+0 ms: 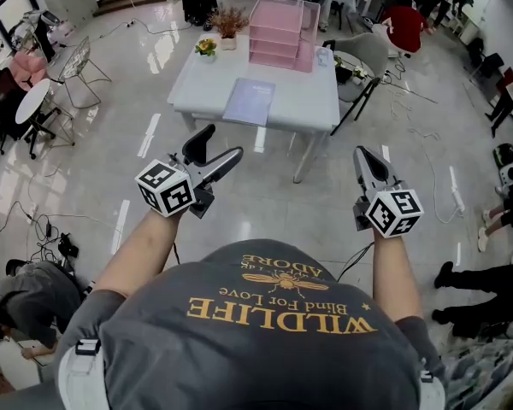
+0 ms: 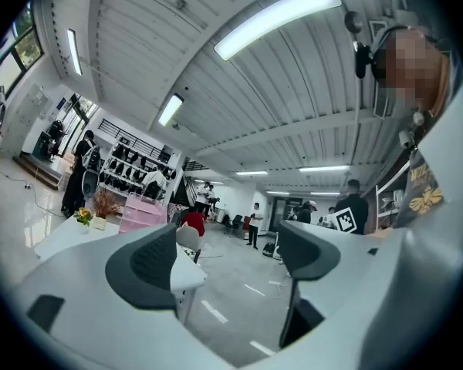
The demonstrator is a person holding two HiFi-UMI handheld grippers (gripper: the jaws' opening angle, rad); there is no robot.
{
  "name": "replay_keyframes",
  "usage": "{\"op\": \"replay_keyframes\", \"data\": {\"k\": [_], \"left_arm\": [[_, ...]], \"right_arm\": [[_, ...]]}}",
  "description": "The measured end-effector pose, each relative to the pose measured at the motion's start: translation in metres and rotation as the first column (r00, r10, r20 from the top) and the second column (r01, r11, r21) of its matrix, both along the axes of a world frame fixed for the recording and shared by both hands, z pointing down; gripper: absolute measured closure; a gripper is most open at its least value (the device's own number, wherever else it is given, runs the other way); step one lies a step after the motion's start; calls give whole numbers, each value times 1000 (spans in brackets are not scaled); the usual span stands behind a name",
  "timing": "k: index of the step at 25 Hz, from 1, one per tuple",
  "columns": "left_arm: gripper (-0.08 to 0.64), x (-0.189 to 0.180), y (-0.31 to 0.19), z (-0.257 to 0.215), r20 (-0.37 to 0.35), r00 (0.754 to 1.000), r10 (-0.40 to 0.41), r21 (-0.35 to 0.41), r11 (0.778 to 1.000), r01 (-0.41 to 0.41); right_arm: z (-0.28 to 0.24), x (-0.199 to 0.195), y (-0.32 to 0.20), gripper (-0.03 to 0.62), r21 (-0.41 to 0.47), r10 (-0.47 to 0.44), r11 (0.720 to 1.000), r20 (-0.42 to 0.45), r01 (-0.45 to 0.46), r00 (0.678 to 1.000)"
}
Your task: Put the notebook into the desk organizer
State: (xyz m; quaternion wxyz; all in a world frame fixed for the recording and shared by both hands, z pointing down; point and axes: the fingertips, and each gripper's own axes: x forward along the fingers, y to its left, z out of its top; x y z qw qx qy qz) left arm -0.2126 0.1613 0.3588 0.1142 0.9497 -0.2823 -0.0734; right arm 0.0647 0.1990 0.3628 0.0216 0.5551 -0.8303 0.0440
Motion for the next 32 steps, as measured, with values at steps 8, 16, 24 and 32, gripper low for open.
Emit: {"op": "replay_keyframes", "data": {"k": [8, 16, 24, 32], "left_arm": [[149, 64, 15, -11, 7, 1000, -25, 10, 1000, 25], [149, 112, 19, -11, -3, 999, -51, -13, 999, 50], [149, 104, -32, 3, -10, 999, -42, -30, 999, 41], [150, 81, -181, 17, -64, 997, 52, -34, 998, -54]], "right_arm": [[-10, 55, 15, 592, 22, -21, 1000, 10, 21, 1000], [-6, 92, 11, 592, 19, -62, 998, 12, 62, 998], [2, 83, -42, 592, 2, -59, 998, 10, 59, 998], [2, 52, -165, 592, 31, 22, 999, -20, -21, 1000]]}}
